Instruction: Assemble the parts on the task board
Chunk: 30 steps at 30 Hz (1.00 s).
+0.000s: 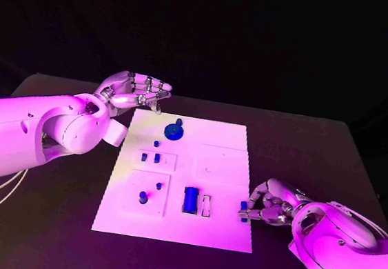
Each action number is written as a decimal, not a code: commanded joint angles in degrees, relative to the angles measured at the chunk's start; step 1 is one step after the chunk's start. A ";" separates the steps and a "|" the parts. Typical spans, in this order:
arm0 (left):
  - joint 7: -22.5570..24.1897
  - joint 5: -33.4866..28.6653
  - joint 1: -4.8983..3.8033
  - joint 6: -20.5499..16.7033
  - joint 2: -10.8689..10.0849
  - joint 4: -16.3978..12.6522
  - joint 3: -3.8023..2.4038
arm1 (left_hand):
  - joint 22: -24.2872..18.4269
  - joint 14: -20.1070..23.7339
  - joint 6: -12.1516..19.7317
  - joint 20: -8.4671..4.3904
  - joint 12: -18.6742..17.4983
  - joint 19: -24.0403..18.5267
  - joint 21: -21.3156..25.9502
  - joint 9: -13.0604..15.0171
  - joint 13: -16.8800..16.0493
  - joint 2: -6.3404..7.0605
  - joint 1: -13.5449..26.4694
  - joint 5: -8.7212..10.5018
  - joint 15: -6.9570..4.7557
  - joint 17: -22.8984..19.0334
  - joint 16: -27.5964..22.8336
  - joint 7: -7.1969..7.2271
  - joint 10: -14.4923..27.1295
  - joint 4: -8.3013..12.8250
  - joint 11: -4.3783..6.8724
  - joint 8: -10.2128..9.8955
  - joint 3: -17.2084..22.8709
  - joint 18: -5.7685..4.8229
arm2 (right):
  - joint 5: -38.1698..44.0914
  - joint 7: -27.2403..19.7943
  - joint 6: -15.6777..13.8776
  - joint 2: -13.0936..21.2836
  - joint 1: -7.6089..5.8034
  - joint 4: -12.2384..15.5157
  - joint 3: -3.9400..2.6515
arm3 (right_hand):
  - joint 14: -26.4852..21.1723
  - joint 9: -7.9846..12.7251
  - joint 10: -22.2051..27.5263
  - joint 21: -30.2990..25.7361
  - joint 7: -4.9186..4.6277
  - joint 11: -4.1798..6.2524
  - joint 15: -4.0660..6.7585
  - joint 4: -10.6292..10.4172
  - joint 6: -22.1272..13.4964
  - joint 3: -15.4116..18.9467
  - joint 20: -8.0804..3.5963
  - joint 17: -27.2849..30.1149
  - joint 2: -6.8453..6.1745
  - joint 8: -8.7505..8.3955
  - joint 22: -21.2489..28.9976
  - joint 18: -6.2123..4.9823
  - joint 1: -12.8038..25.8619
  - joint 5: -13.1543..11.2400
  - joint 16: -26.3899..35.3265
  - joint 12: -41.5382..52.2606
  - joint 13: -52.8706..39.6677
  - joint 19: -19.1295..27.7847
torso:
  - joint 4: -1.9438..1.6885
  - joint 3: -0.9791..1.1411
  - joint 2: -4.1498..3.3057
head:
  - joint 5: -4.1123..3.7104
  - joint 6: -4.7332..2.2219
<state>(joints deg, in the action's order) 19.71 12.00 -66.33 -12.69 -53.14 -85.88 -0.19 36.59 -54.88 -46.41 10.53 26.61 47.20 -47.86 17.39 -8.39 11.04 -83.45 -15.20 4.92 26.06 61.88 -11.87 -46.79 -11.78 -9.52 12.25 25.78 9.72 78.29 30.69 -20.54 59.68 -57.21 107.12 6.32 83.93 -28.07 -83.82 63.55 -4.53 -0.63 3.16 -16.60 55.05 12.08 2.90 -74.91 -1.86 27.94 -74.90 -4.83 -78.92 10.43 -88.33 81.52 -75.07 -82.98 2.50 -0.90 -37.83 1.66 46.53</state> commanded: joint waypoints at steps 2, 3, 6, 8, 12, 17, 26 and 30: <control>0.54 -0.33 0.04 0.86 0.01 -0.18 -0.03 | 0.04 -0.14 0.24 0.30 0.33 0.29 -0.03 -0.05 0.07 0.10 0.51 -0.19 0.42 -0.07 -0.13 -1.26 0.54 -0.28 -0.05 -0.28 0.00 0.73 | 2.46 1.14 2.50 -0.34 0.38 -0.42 0.02 | 4.88 -0.05 -0.85 0.15 0.10 0.41 0.19 -0.24 0.53 0.05 0.09 -9.09 0.36 0.42 -7.66 0.42 0.54 -0.04 0.21 -0.20 -7.36 -0.26 | 0.05 0.00 0.02 | 0.08 0.05; 0.53 -0.33 0.04 0.86 0.01 -0.17 -0.03 | 0.04 -0.14 0.24 0.30 0.33 0.29 -0.03 -0.05 0.07 0.10 0.51 -0.19 0.42 -0.07 -0.13 -1.26 0.54 -0.28 -0.05 -0.28 0.00 0.73 | 2.56 1.20 2.64 -0.44 0.45 -0.50 0.03 | 4.88 -0.05 -0.85 0.15 0.10 0.41 0.19 -0.24 0.53 0.05 0.09 -9.09 0.36 0.42 -7.66 0.42 0.54 -0.04 0.21 -0.20 -7.36 -0.26 | 0.07 0.01 0.02 | 0.07 0.06; 0.52 -0.33 0.04 0.89 0.03 -0.16 -0.02 | 0.04 -0.14 0.24 0.30 0.33 0.29 -0.03 -0.05 0.07 0.10 0.51 -0.19 0.42 -0.07 -0.13 -1.26 0.54 -0.28 -0.05 -0.28 0.00 0.73 | 2.84 1.39 3.16 -0.85 0.64 -0.74 0.05 | 4.90 -0.07 -0.86 0.28 0.17 0.47 0.22 -0.19 0.65 0.04 0.06 -9.17 0.50 0.48 -7.71 0.45 0.61 -0.02 0.19 -0.21 -7.37 -0.30 | 0.07 0.02 0.02 | 0.05 0.07; 0.50 -0.33 0.04 0.91 0.04 -0.17 -0.02 | 0.04 -0.14 0.24 0.30 0.33 0.29 -0.03 -0.05 0.07 0.10 0.51 -0.19 0.42 -0.07 -0.13 -1.26 0.54 -0.28 -0.05 -0.28 0.00 0.73 | 3.06 1.53 3.56 -1.13 0.75 -0.88 0.07 | 4.90 -0.10 -0.92 0.27 0.37 0.64 0.36 0.00 0.79 -0.14 -0.03 -9.17 0.73 0.57 -7.75 0.45 -0.02 0.02 0.19 -0.15 -7.43 -0.32 | 0.06 0.03 0.02 | 0.04 0.10; 0.46 -0.33 0.04 0.91 0.05 -0.16 -0.02 | 0.04 -0.14 0.24 0.30 0.33 0.29 -0.03 -0.05 0.07 0.10 0.51 -0.19 0.42 -0.07 -0.13 -1.26 0.54 -0.28 -0.05 -0.28 0.00 0.73 | 3.51 1.87 4.41 -1.69 0.98 -1.23 0.13 | 4.91 0.14 -0.92 0.23 0.81 1.08 0.77 -0.02 0.97 -2.71 -0.46 -9.23 1.18 0.40 -7.90 0.47 -4.19 0.24 0.19 -0.27 -7.44 -0.39 | 0.05 0.04 0.00 | 0.01 0.15; 0.43 -0.33 0.04 0.92 0.02 -0.17 -0.02 | -0.01 -0.15 0.24 0.32 0.43 0.30 0.07 -0.03 0.09 0.08 0.62 -0.18 0.41 -0.08 -0.09 -1.23 0.56 -0.41 -0.02 -0.24 -0.04 0.74 | 4.77 2.37 4.70 -2.03 1.12 -1.52 0.17 | 4.91 0.93 -0.87 0.07 1.10 1.37 1.05 0.03 1.50 -8.99 -0.79 -9.27 0.31 -0.36 -8.15 0.49 -9.27 0.38 0.20 -0.45 -7.48 -0.47 | 0.03 0.01 0.01 | 0.02 0.23; 0.31 -0.33 0.04 0.96 -0.03 -0.22 -0.02 | -0.01 -0.15 0.24 0.32 0.43 0.30 0.07 -0.03 0.09 0.08 0.62 -0.18 0.41 -0.08 -0.09 -1.23 0.56 -0.41 -0.02 -0.24 -0.04 0.74 | 6.27 2.96 4.93 -2.47 1.17 -1.79 0.18 | 4.92 1.96 -0.76 -0.12 1.14 1.28 1.11 0.33 2.97 -23.17 -0.87 -9.35 -4.03 -1.21 -8.78 0.55 -12.98 0.37 0.22 -0.68 -7.60 -0.56 | 0.00 -0.06 -0.01 | 0.05 0.21; 0.24 -0.32 0.04 0.95 -0.07 -0.27 -0.02 | -0.03 -0.16 0.25 0.32 0.45 0.31 0.09 -0.03 0.10 0.06 0.59 -0.19 0.40 -0.08 -0.08 -1.23 0.58 -0.41 -0.02 -0.23 -0.02 0.75 | 6.25 3.06 4.53 -2.68 1.17 -1.65 0.18 | 4.92 1.70 -0.85 -0.32 0.98 1.33 1.05 1.21 3.05 -31.00 -0.83 -9.34 -7.04 -0.93 -9.12 0.52 -10.03 0.20 0.24 -0.76 -7.66 -0.61 | 0.01 -0.06 -0.01 | 0.14 0.12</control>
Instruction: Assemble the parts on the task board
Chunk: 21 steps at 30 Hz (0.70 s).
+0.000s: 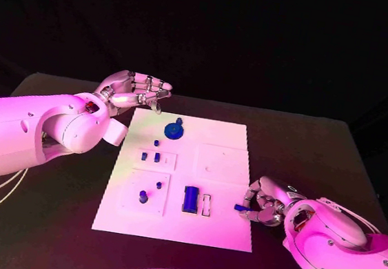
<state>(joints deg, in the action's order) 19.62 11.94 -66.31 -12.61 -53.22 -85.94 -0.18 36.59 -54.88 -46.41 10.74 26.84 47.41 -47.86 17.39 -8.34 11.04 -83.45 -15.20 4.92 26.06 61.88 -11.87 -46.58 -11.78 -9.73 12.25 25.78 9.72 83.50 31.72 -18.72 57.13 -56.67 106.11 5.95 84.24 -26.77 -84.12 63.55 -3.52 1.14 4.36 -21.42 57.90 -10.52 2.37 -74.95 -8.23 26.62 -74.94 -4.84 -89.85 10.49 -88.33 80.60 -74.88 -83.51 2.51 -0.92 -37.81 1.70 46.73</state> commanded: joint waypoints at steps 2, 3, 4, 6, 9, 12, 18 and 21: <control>0.31 -0.25 0.03 0.86 0.00 -0.23 -0.03 | -0.03 -0.16 0.25 0.11 0.22 0.11 0.09 -0.03 0.05 0.05 0.59 -0.19 0.40 -0.08 -0.08 -1.22 0.37 -0.41 0.19 -0.23 -0.02 0.75 | 0.69 2.03 2.26 -0.23 0.62 -0.46 0.54 | 4.61 0.25 -0.58 -0.32 0.04 -0.39 -0.12 6.25 0.12 -9.90 -0.31 -9.31 -1.17 0.54 -9.15 0.53 1.90 0.09 0.25 0.13 -7.85 -0.12 | -0.03 -0.03 -0.03 | 0.12 -0.14; 0.30 -0.24 0.03 0.85 -0.01 -0.24 -0.03 | -0.03 -0.16 0.25 0.11 0.22 0.11 0.09 -0.03 0.05 0.05 0.59 -0.19 0.40 -0.08 -0.08 -1.22 0.37 -0.41 0.19 -0.23 -0.02 0.75 | 0.41 2.02 1.95 -0.27 0.61 -0.31 0.54 | 4.62 0.13 -0.63 -0.36 0.08 -0.36 -0.09 6.34 0.00 -10.80 -0.32 -9.32 -1.41 0.63 -9.18 0.53 2.70 0.06 0.24 0.17 -7.89 -0.13 | -0.03 -0.01 -0.02 | 0.14 -0.15; 0.28 -0.24 0.03 0.83 -0.02 -0.26 -0.03 | -0.03 -0.16 0.25 0.11 0.22 0.11 0.09 -0.03 0.05 0.05 0.59 -0.19 0.40 -0.08 -0.08 -1.22 0.37 -0.41 0.19 -0.23 -0.02 0.75 | 0.07 2.01 1.62 -0.32 0.60 -0.13 0.54 | 4.62 0.13 -0.63 -0.36 0.08 -0.36 -0.09 6.34 0.00 -10.80 -0.32 -9.32 -1.41 0.63 -9.18 0.53 2.70 0.06 0.24 0.17 -7.89 -0.13 | -0.05 0.00 -0.03 | 0.17 -0.16; 0.26 -0.23 0.03 0.82 -0.05 -0.30 -0.03 | -0.03 -0.16 0.25 0.11 0.24 0.11 0.10 -0.02 0.05 0.03 0.57 -0.20 0.40 -0.08 -0.07 -1.22 0.38 -0.41 0.20 -0.22 0.00 0.76 | -0.80 1.97 1.04 -0.39 0.52 0.29 0.54 | 4.63 -0.04 -0.72 -0.23 0.08 -0.35 -0.08 6.40 -0.31 -11.95 -0.34 -9.38 -1.74 0.73 -9.24 0.56 3.94 0.01 0.23 0.23 -7.95 -0.21 | -0.05 0.00 -0.04 | 0.20 -0.19; 0.22 -0.23 0.03 0.78 -0.08 -0.34 -0.03 | -0.03 -0.16 0.25 0.11 0.24 0.11 0.10 -0.02 0.05 0.03 0.57 -0.20 0.40 -0.08 -0.07 -1.22 0.38 -0.41 0.20 -0.22 0.00 0.76 | -3.02 1.76 0.05 -0.49 0.21 1.16 0.52 | 4.68 -0.20 -0.84 0.03 0.12 -0.33 -0.07 6.47 -0.49 -12.81 -0.35 -9.61 -1.91 0.86 -9.32 0.60 4.89 -0.02 0.15 0.35 -8.06 -0.32 | -0.04 0.04 -0.03 | 0.33 -0.32; 0.17 -0.20 0.03 0.67 -0.08 -0.35 -0.03 | -0.03 -0.16 0.25 0.11 0.24 0.11 0.10 -0.02 0.05 0.03 0.57 -0.20 0.40 -0.08 -0.07 -1.22 0.38 -0.41 0.20 -0.22 0.00 0.76 | -4.87 1.51 -0.68 -0.75 -0.28 1.67 0.51 | 4.73 -0.35 -0.98 0.39 0.15 -0.30 -0.05 6.51 -0.59 -13.42 -0.36 -9.83 -2.01 0.99 -9.42 0.66 5.65 -0.04 0.07 0.54 -8.21 -0.45 | -0.02 0.05 -0.02 | 0.35 -0.33; 0.18 -0.15 0.03 0.71 0.00 -0.39 -0.03 | -0.04 -0.16 0.24 0.11 0.27 0.13 0.12 -0.02 0.06 -0.03 0.55 -0.21 0.39 -0.09 -0.07 -1.23 0.38 -0.43 0.20 -0.21 0.04 0.76 | -10.49 1.09 -0.88 -2.38 -1.28 2.12 0.50 | 4.75 -1.01 -1.11 0.44 0.03 -0.39 -0.13 5.20 -1.22 -15.06 -0.31 -9.92 -1.91 1.51 -9.46 0.69 10.55 -0.15 0.04 0.53 -8.24 -0.62 | 0.05 0.05 -0.05 | 0.03 -0.23; 0.24 -0.14 0.03 0.88 0.04 -0.45 -0.03 | -0.06 -0.16 0.25 0.13 0.30 0.12 0.15 -0.02 0.07 -0.05 0.69 -0.19 0.41 -0.09 -0.06 -1.24 0.38 -0.56 0.18 -0.20 0.00 0.75 | -12.48 0.86 -0.63 -3.49 -1.45 1.79 0.50 | 4.74 -1.20 -1.10 0.30 0.04 -0.39 -0.13 5.09 -1.27 -15.42 -0.31 -9.87 -1.79 1.70 -9.44 0.67 11.58 -0.16 0.05 0.44 -8.17 -0.62 | 0.02 0.08 -0.04 | 0.02 -0.15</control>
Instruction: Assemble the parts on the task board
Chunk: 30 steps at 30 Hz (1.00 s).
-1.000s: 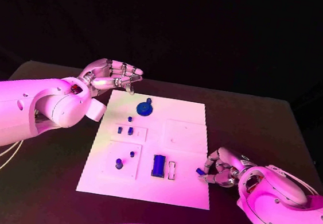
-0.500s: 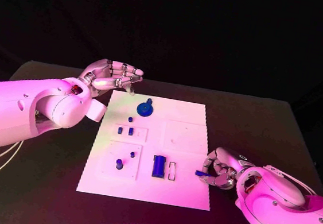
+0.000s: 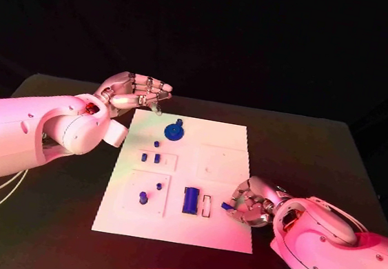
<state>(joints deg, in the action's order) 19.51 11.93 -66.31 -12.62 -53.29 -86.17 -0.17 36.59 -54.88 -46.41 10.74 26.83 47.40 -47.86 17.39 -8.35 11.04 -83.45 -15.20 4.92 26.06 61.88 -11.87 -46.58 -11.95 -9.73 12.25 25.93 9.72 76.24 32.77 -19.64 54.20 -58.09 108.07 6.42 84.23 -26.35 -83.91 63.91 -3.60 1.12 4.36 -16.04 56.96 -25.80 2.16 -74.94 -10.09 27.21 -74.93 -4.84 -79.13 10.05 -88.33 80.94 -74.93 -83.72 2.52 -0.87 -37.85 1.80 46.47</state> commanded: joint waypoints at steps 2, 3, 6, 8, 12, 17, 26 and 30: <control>0.37 -0.13 0.02 0.94 0.13 -0.25 -0.03 | -0.08 -0.16 0.26 0.15 0.33 0.13 0.20 -0.01 0.09 -0.09 0.87 -0.19 0.44 -0.10 -0.05 -1.25 0.41 -0.56 0.17 -0.20 -0.18 0.74 | -6.11 -0.30 0.34 -1.16 -0.09 -0.49 0.03 | 4.74 -1.70 -1.30 -0.11 0.13 -0.38 -0.12 -0.31 -0.34 -0.25 -0.10 -9.84 0.08 1.19 -9.44 0.66 1.28 0.27 0.07 0.08 -8.11 -0.41 | 0.01 0.04 0.00 | -0.07 0.17; 0.38 -0.13 0.02 0.97 0.13 -0.26 -0.03 | -0.08 -0.16 0.26 0.15 0.33 0.13 0.20 -0.01 0.09 -0.09 0.87 -0.19 0.44 -0.10 -0.05 -1.25 0.41 -0.56 0.17 -0.20 -0.18 0.74 | -6.60 -0.33 0.34 -1.48 -0.11 -0.69 0.03 | 4.75 -1.73 -1.31 -0.15 0.13 -0.38 -0.12 -0.31 -0.34 -0.28 -0.10 -9.87 0.08 1.22 -9.43 0.66 1.42 0.26 0.06 0.08 -8.11 -0.41 | -0.01 0.06 -0.02 | -0.06 0.23; 0.40 -0.14 0.02 1.01 0.11 -0.28 -0.03 | -0.10 -0.16 0.26 0.16 0.34 0.13 0.22 -0.01 0.09 -0.13 0.94 -0.20 0.44 -0.10 -0.04 -1.25 0.42 -0.62 0.17 -0.19 -0.19 0.74 | -7.96 -0.32 0.34 -2.34 -0.13 -1.30 0.06 | 4.76 -1.94 -1.38 -0.20 0.14 -0.37 -0.12 -0.41 -0.35 -0.54 -0.10 -9.91 0.30 1.44 -9.43 0.66 2.63 0.24 0.05 0.14 -8.17 -0.43 | 0.00 0.08 -0.01 | -0.07 0.25; 0.40 -0.14 0.02 1.04 0.11 -0.29 -0.03 | -0.11 -0.16 0.26 0.16 0.35 0.13 0.24 -0.01 0.10 -0.16 0.99 -0.21 0.45 -0.10 -0.04 -1.25 0.43 -0.69 0.17 -0.19 -0.19 0.74 | -8.47 -0.31 0.31 -2.77 -0.12 -1.53 0.07 | 4.75 -2.16 -1.43 -0.19 0.14 -0.36 -0.12 -0.47 -0.37 -0.83 -0.10 -9.90 0.64 1.66 -9.44 0.66 4.13 0.23 0.05 0.18 -8.21 -0.47 | 0.05 0.04 0.01 | -0.10 0.30; 0.40 -0.15 0.02 1.13 0.18 -0.27 -0.03 | -0.11 -0.16 0.26 0.16 0.35 0.13 0.24 -0.01 0.10 -0.16 0.99 -0.21 0.45 -0.10 -0.04 -1.25 0.43 -0.69 0.17 -0.19 -0.19 0.74 | -9.36 -0.32 -0.02 -3.67 -0.06 -1.85 0.08 | 4.77 -2.38 -1.47 -0.15 0.20 -0.33 -0.09 -0.47 -0.27 -1.00 -0.11 -9.99 0.73 1.90 -9.46 0.67 5.38 0.21 0.02 0.20 -8.23 -0.51 | 0.11 0.07 0.05 | -0.09 0.41; 0.34 -0.15 0.02 1.19 0.24 -0.19 -0.03 | -0.12 -0.17 0.27 0.17 0.37 0.14 0.27 -0.01 0.10 -0.22 1.05 -0.23 0.45 -0.10 -0.03 -1.25 0.44 -0.77 0.17 -0.19 -0.18 0.74 | -10.13 -0.41 -0.79 -4.60 0.05 -2.13 0.09 | 4.76 -2.56 -1.51 -0.19 0.23 -0.30 -0.06 -0.51 -0.26 -1.20 -0.14 -9.94 0.86 2.06 -9.46 0.67 6.77 0.19 0.04 0.19 -8.24 -0.55 | 0.07 0.08 0.02 | -0.09 0.46; 0.27 -0.15 0.03 1.27 0.27 -0.10 -0.03 | -0.14 -0.17 0.28 0.17 0.39 0.14 0.29 -0.01 0.11 -0.29 1.10 -0.25 0.46 -0.10 -0.02 -1.25 0.45 -0.85 0.17 -0.18 -0.16 0.74 | -10.48 -0.57 -2.38 -5.52 0.14 -2.12 0.09 | 4.76 -2.74 -1.55 -0.29 0.24 -0.29 -0.05 -0.54 -0.18 -1.28 -0.15 -9.92 0.95 2.22 -9.45 0.66 8.33 0.16 0.05 0.20 -8.26 -0.57 | -0.06 0.07 -0.06 | -0.10 0.56; 0.25 -0.15 0.03 1.34 0.35 -0.07 -0.03 | -0.14 -0.17 0.28 0.17 0.39 0.14 0.29 -0.01 0.11 -0.29 1.10 -0.25 0.46 -0.10 -0.02 -1.25 0.45 -0.85 0.17 -0.18 -0.16 0.74 | -10.55 -0.55 -2.48 -5.88 0.14 -2.39 0.09 | 4.77 -2.84 -1.59 -0.30 0.29 -0.26 -0.03 -0.55 -0.05 -1.30 -0.17 -9.95 1.03 2.34 -9.45 0.67 9.12 0.15 0.04 0.21 -8.28 -0.59 | 0.01 0.06 -0.02 | -0.04 0.67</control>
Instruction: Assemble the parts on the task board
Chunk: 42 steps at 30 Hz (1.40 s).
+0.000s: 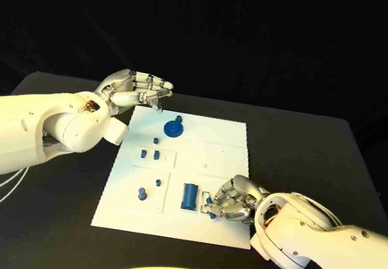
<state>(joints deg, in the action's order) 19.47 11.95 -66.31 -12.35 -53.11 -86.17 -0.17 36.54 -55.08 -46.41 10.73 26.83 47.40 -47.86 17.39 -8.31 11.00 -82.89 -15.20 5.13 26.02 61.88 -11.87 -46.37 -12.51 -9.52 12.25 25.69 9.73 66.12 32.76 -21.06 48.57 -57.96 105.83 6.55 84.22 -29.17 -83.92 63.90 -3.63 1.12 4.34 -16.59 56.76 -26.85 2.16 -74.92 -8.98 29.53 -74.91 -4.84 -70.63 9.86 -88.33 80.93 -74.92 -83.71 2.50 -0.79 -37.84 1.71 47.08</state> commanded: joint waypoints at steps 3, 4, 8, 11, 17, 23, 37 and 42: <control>0.24 -0.16 0.03 1.12 0.16 -0.04 -0.03 | -0.08 0.04 0.28 0.18 0.40 0.15 0.29 -0.01 0.06 -0.24 0.55 -0.25 0.25 -0.06 -0.02 -1.25 0.24 -0.29 -0.04 -0.18 0.08 0.74 | -0.46 -0.56 -1.30 -0.41 0.02 -0.20 -0.04 | 4.77 -0.22 -1.61 -0.31 0.43 -0.16 0.05 0.08 0.48 -0.12 -0.21 -9.95 -0.17 0.33 -9.47 0.66 1.33 0.26 0.05 0.23 -8.32 -0.62 | 0.04 -0.04 0.02 | 0.11 0.14; 0.22 -0.16 0.03 1.13 0.14 -0.04 -0.03 | -0.08 0.04 0.28 0.18 0.40 0.15 0.29 -0.01 0.06 -0.24 0.55 -0.25 0.25 -0.06 -0.02 -1.25 0.24 -0.29 -0.04 -0.18 0.08 0.74 | -0.46 -0.59 -1.41 -0.45 0.02 -0.17 -0.05 | 4.78 -0.33 -1.63 -0.30 0.45 -0.15 0.07 0.12 0.57 0.31 -0.24 -10.01 -0.42 0.47 -9.48 0.67 1.88 0.13 0.03 0.23 -8.32 -0.64 | 0.05 -0.03 0.02 | 0.13 0.18; 0.16 -0.16 0.03 1.16 0.13 -0.03 -0.03 | -0.11 0.04 0.29 0.19 0.43 0.16 0.33 -0.01 0.07 -0.32 0.62 -0.25 0.25 -0.06 -0.01 -1.24 0.26 -0.40 -0.04 -0.18 0.10 0.74 | -0.43 -0.67 -1.79 -0.58 0.04 -0.12 -0.05 | 4.78 -0.35 -1.64 -0.41 0.45 -0.14 0.08 0.12 0.58 0.38 -0.24 -10.00 -0.42 0.49 -9.46 0.65 1.96 0.12 0.03 0.24 -8.33 -0.61 | 0.04 -0.06 0.04 | 0.15 0.17; 0.13 -0.16 0.03 1.21 0.14 -0.03 -0.03 | -0.11 0.04 0.29 0.19 0.43 0.16 0.33 -0.01 0.07 -0.32 0.62 -0.25 0.25 -0.06 -0.01 -1.24 0.26 -0.40 -0.04 -0.18 0.10 0.74 | -0.41 -0.73 -2.15 -0.63 0.04 -0.04 -0.05 | 4.77 -0.35 -1.62 -0.43 0.46 -0.14 0.08 0.13 0.59 0.39 -0.24 -9.94 -0.41 0.50 -9.45 0.65 1.99 0.12 0.05 0.22 -8.31 -0.61 | 0.04 -0.11 0.04 | 0.19 0.15; 0.04 -0.16 0.03 1.28 0.10 -0.01 -0.03 | -0.11 0.04 0.29 0.19 0.43 0.16 0.33 -0.01 0.07 -0.32 0.62 -0.25 0.25 -0.06 -0.01 -1.24 0.26 -0.40 -0.04 -0.18 0.10 0.74 | -0.37 -0.79 -2.53 -0.61 0.05 0.18 -0.05 | 4.77 -0.37 -1.66 -0.41 0.47 -0.13 0.09 0.14 0.60 0.42 -0.25 -9.94 -0.39 0.52 -9.46 0.65 2.03 0.12 0.05 0.29 -8.37 -0.62 | 0.04 -0.09 0.03 | 0.25 0.16; 0.00 -0.16 0.03 1.34 0.10 -0.01 -0.03 | -0.11 0.04 0.29 0.19 0.43 0.16 0.33 -0.01 0.07 -0.32 0.62 -0.25 0.25 -0.06 -0.01 -1.24 0.26 -0.40 -0.04 -0.18 0.10 0.74 | -0.31 -0.77 -2.58 -0.58 0.07 0.07 -0.05 | 4.77 -0.38 -1.68 -0.39 0.50 -0.12 0.09 0.18 0.61 0.42 -0.25 -9.95 -0.37 0.53 -9.47 0.65 2.02 0.13 0.05 0.32 -8.39 -0.62 | 0.07 -0.09 0.05 | 0.30 0.14; -0.16 -0.16 0.03 1.53 0.16 0.02 -0.03 | -0.16 0.04 0.32 0.20 0.48 0.19 0.41 -0.01 0.09 -0.39 0.71 -0.25 0.25 -0.06 0.02 -1.24 0.31 -0.55 -0.04 -0.17 0.12 0.75 | -0.12 -0.52 -1.63 -1.76 0.06 -2.08 -0.07 | 4.76 -0.44 -1.64 -0.52 0.53 -0.08 0.13 0.25 0.63 0.54 -0.28 -9.91 -0.34 0.60 -9.44 0.63 2.12 0.13 0.06 0.22 -8.32 -0.60 | 0.04 -0.06 0.03 | 0.16 0.10; -0.16 -0.16 0.03 1.55 0.19 0.03 -0.03 | -0.16 0.04 0.32 0.20 0.48 0.19 0.41 -0.01 0.09 -0.39 0.71 -0.25 0.25 -0.06 0.02 -1.24 0.31 -0.55 -0.04 -0.17 0.12 0.75 | -0.38 -0.78 -1.43 -2.16 0.07 -2.19 -0.07 | 4.76 -0.44 -1.64 -0.52 0.53 -0.08 0.13 0.25 0.63 0.54 -0.28 -9.91 -0.34 0.60 -9.44 0.63 2.12 0.13 0.06 0.22 -8.32 -0.60 | 0.01 -0.06 0.02 | 0.16 0.19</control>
<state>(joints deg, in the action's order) 19.10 11.94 -66.30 -11.80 -53.05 -86.07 -0.17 36.43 -55.08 -46.41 10.73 27.06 47.40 -47.64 17.39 -8.27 10.69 -82.59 -15.20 5.13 26.03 61.88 -11.87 -46.38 -12.65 -9.52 12.25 25.85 9.72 65.70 32.60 -23.35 46.50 -57.98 103.66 6.44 84.22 -29.62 -83.93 63.69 -3.12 1.12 4.33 -16.35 57.26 -26.57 2.17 -74.91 -9.27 29.93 -74.94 -4.84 -68.83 9.83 -88.33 80.93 -74.90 -83.71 2.54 -0.87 -37.80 1.86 47.21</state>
